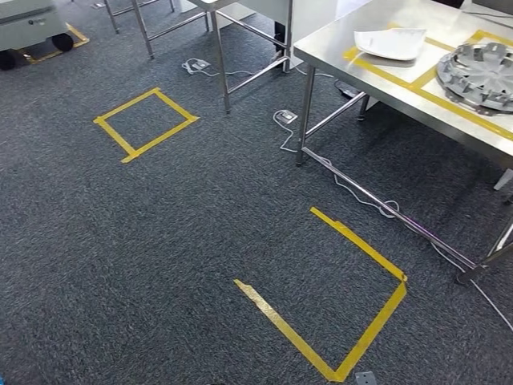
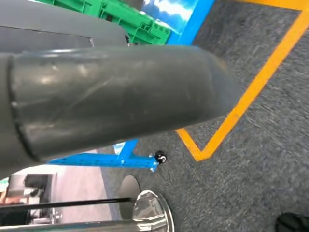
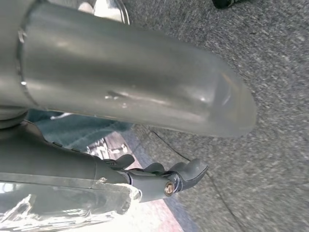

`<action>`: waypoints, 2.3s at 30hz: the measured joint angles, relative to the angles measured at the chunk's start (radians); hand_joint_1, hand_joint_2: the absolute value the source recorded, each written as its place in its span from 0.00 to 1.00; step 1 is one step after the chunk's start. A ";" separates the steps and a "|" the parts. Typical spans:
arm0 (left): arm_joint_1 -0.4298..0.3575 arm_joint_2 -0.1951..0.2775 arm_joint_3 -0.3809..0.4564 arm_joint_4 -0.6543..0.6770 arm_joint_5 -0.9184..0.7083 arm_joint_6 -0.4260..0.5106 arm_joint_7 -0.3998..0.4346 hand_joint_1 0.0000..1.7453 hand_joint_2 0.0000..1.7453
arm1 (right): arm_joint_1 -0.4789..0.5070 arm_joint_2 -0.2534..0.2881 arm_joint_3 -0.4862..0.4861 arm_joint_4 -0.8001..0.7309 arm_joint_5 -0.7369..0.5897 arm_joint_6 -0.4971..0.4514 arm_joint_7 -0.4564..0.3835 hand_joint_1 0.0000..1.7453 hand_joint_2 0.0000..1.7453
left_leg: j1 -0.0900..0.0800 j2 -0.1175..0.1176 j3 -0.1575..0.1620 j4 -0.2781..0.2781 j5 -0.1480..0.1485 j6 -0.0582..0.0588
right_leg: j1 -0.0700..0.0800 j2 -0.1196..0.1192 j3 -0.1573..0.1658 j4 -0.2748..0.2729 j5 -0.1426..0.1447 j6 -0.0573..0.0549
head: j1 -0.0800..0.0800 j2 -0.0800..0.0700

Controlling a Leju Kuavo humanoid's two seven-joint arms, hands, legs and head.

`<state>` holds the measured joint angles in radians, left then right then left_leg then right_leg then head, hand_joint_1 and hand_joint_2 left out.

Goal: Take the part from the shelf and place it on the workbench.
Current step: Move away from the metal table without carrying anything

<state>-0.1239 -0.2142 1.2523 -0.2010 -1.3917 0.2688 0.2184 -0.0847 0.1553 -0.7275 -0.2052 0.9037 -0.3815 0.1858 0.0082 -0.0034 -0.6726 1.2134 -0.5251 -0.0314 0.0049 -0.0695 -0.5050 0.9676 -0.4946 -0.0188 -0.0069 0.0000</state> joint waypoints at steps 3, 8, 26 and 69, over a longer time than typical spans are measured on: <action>0.000 0.000 0.000 0.000 0.000 0.001 0.000 0.00 0.00 | 0.000 0.000 0.000 0.000 0.000 0.000 0.000 0.00 0.00 | 0.001 0.004 0.017 -0.031 0.017 -0.001 | -0.001 -0.005 0.001 0.000 -0.001 0.001 | 0.000 0.000; -0.002 0.001 0.000 0.000 0.000 0.001 0.000 0.00 0.00 | -0.005 0.000 0.000 0.000 0.001 0.006 -0.001 0.00 0.00 | -0.005 0.049 0.110 -0.213 0.073 0.033 | 0.000 -0.014 0.001 0.028 -0.035 0.034 | 0.005 0.000; -0.003 -0.001 0.003 0.000 0.010 -0.013 -0.015 0.00 0.00 | 0.002 0.000 0.019 0.002 0.053 0.056 -0.002 0.00 0.00 | -0.006 -0.029 0.014 -0.060 -0.006 0.011 | -0.014 0.079 -0.011 0.013 -0.001 0.015 | 0.003 0.000; -0.004 -0.003 0.020 0.000 0.042 -0.013 -0.078 0.00 0.00 | 0.001 0.003 0.027 0.003 0.053 0.069 -0.028 0.00 0.00 | -0.016 -0.001 0.116 -0.217 0.061 0.022 | -0.007 0.050 -0.019 0.032 -0.019 0.023 | 0.017 0.000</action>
<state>-0.1279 -0.2171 1.2726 -0.2010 -1.3496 0.2561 0.1401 -0.0837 0.1587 -0.7000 -0.2026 0.9567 -0.3121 0.1579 -0.0075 -0.0045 -0.5561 0.9961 -0.4646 -0.0092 -0.0021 -0.0192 -0.5242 0.9996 -0.5132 0.0045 0.0099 0.0000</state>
